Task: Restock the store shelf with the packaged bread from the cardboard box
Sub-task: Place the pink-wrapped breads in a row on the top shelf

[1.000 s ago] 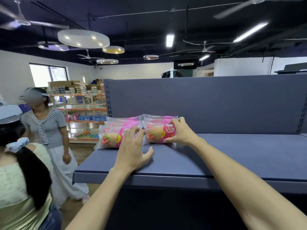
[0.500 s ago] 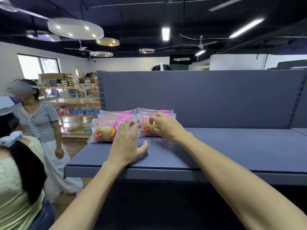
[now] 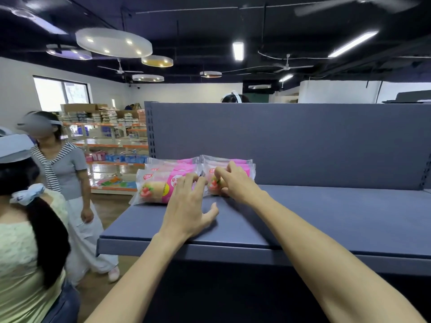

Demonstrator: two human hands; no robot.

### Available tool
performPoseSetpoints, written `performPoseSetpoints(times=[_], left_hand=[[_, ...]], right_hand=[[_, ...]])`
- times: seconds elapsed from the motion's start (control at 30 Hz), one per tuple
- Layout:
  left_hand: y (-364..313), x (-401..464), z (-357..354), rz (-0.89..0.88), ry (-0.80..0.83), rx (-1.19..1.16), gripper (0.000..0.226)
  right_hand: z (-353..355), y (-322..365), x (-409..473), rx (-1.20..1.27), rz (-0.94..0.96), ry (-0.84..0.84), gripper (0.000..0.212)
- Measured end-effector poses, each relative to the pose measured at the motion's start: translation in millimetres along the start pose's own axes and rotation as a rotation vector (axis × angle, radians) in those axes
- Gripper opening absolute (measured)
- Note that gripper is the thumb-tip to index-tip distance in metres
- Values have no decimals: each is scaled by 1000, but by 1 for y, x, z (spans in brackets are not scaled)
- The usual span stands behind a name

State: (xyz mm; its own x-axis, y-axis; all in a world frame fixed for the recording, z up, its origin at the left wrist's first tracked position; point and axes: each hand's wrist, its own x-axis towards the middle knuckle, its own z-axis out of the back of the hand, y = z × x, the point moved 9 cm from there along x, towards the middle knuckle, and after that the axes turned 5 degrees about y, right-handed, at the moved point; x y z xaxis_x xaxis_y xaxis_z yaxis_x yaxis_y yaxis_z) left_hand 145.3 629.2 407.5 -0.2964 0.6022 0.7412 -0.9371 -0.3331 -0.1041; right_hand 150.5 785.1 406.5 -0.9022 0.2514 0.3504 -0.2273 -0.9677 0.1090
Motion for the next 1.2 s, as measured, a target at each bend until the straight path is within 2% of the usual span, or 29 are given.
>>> performPoseSetpoints(times=[0.27, 0.47, 0.73, 0.87, 1.07, 1.2], left_hand=[[-1, 0, -1, 0, 22, 7, 41], [-2, -2, 3, 23, 29, -37, 33], [-12, -7, 21, 8, -8, -91, 29], [-31, -22, 34, -61, -4, -106, 31], [-82, -83, 64, -277, 103, -173, 41], [-94, -112, 58, -250, 158, -208, 41]], right_hand=[[-4, 14, -15, -19, 19, 70, 34], [19, 9, -42, 12, -28, -34, 31], [54, 15, -98, -18, -20, -49, 52], [79, 21, -135, -37, -9, -46, 57], [85, 22, -213, 72, 3, -18, 60], [64, 27, -257, 129, 18, 11, 60]])
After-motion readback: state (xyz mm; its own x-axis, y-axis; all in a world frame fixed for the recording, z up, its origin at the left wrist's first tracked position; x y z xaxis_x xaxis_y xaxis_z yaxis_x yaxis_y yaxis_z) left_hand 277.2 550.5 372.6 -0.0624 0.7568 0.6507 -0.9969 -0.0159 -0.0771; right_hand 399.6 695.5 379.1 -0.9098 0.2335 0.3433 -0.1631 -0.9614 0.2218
